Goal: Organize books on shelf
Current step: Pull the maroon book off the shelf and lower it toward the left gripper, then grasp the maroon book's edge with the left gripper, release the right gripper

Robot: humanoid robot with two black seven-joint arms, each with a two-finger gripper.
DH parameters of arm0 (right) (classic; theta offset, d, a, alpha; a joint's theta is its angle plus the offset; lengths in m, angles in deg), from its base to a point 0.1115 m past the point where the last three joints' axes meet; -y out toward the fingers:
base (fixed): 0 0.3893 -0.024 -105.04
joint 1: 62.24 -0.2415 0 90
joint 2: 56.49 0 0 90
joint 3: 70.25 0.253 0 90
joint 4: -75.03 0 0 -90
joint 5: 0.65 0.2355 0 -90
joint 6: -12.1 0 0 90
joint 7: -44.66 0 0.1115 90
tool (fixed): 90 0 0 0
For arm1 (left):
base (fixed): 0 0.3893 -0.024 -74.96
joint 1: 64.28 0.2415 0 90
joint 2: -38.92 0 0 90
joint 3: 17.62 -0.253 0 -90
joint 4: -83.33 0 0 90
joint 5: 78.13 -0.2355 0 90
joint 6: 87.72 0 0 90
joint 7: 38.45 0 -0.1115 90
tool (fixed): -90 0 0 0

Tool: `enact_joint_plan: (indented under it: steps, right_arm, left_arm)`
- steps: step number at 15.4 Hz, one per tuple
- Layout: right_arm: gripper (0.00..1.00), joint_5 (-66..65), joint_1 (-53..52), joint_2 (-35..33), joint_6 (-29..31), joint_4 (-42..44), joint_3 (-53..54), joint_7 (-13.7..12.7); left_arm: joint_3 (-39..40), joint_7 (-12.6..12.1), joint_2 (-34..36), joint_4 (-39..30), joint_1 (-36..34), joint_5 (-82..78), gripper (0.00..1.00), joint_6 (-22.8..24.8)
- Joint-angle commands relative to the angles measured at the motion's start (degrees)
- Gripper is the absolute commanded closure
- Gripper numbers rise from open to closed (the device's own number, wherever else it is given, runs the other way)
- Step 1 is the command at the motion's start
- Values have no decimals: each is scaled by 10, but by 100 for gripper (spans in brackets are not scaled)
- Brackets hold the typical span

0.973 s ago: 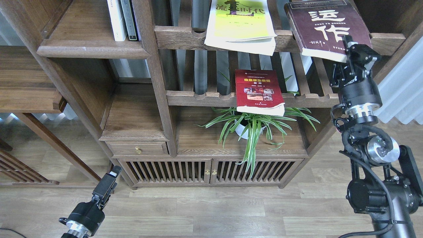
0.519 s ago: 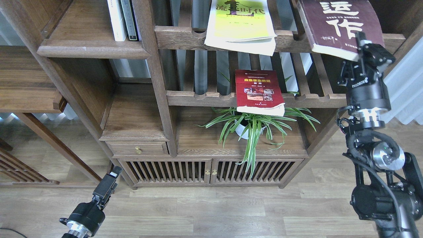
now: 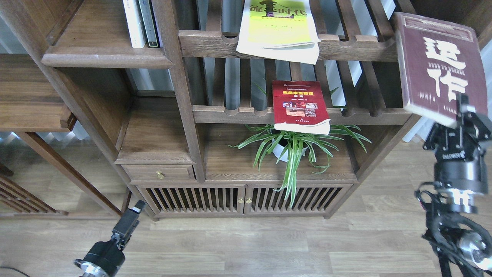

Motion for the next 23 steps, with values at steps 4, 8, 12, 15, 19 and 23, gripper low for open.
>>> enact_joint_plan:
  steps: [4, 8, 12, 15, 19, 23]
  right_arm:
    - [94, 5, 53, 3, 6, 5, -48, -30]
    - [92, -2, 59, -12, 6, 25, -125, -42]
    - [92, -17, 47, -38, 6, 118, -260, -115]
    - [91, -21, 2, -36, 6, 152, -301, -116]
    - [90, -25, -3, -34, 6, 153, -333, -117]
    - [90, -26, -4, -20, 6, 154, -372, -125]
  left_arm:
    - [-27, -4, -2, 10, -8, 0, 0, 0]
    - [-29, 4, -5, 39, -24, 0, 0, 0]
    - [-31, 7, -16, 47, -38, 9, 0, 0]
    - [-46, 2, -24, 25, -45, 68, 0, 0]
    - [-121, 4, -14, -6, -45, 155, 0, 0]
    - [-214, 3, -14, -62, -49, 235, 0, 0]
